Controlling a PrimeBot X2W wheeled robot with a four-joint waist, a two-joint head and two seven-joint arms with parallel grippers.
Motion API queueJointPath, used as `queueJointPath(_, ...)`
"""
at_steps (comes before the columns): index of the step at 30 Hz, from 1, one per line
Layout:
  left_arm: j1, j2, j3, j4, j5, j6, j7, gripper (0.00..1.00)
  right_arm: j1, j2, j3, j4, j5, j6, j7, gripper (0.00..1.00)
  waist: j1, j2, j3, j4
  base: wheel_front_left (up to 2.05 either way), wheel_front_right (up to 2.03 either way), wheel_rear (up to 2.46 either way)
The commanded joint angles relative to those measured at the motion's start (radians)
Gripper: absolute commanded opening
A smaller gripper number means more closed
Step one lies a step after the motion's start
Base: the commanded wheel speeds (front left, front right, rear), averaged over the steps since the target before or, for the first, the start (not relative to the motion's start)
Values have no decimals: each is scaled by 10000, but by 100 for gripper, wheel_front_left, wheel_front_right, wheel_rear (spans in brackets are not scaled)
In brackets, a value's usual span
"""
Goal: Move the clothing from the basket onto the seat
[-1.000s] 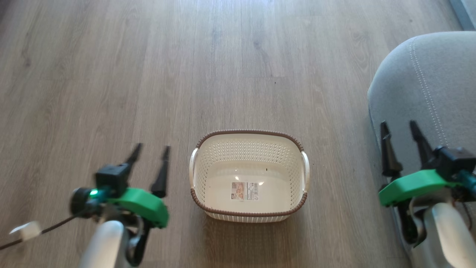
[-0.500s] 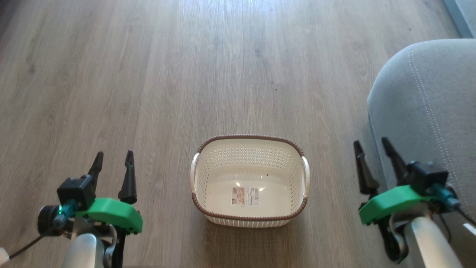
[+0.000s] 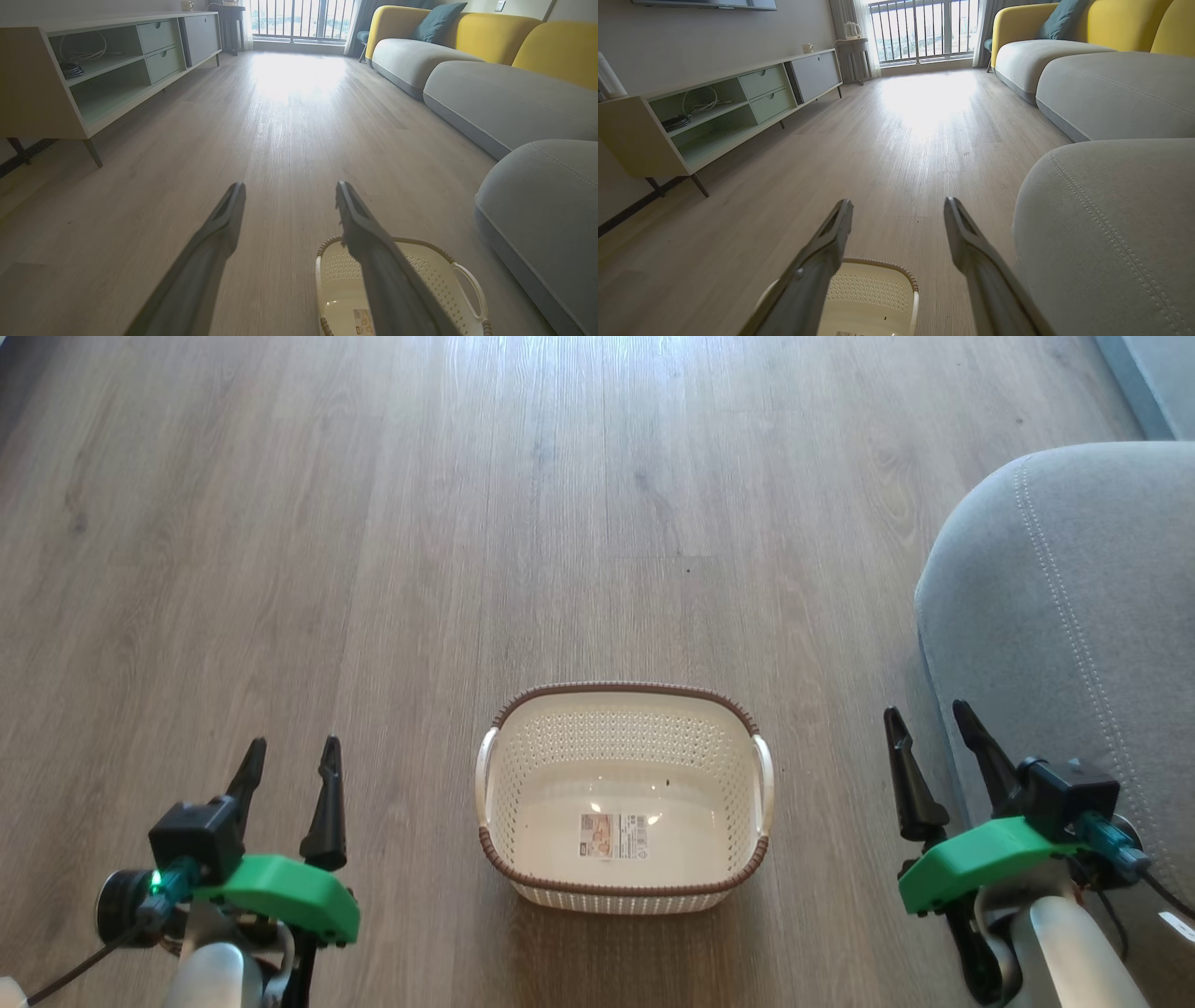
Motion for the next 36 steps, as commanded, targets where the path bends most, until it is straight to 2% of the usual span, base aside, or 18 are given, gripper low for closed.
queueJointPath(1,-206,53,352,-390,90,-38,-124,100,-168,54,142,-288,7,-4,-93,100,1,0,-5,8,0,0,0)
queueJointPath(12,-145,43,252,-638,-112,-140,-124,100,-184,89,56,-301,-10,-4,-93,100,1,0,-39,12,0,0,0)
queueJointPath(13,65,-36,-33,-249,-109,-130,4,0,2,67,-117,35,-2,0,2,0,1,0,-40,14,0,0,0)
queueJointPath(17,447,-86,-57,463,-176,-149,64,0,316,83,-69,736,73,0,59,0,1,0,-44,9,0,0,0)
queueJointPath(36,375,-67,43,296,-2293,-179,577,0,305,133,-276,458,2054,-1,582,0,1,0,-55,-41,0,0,0)
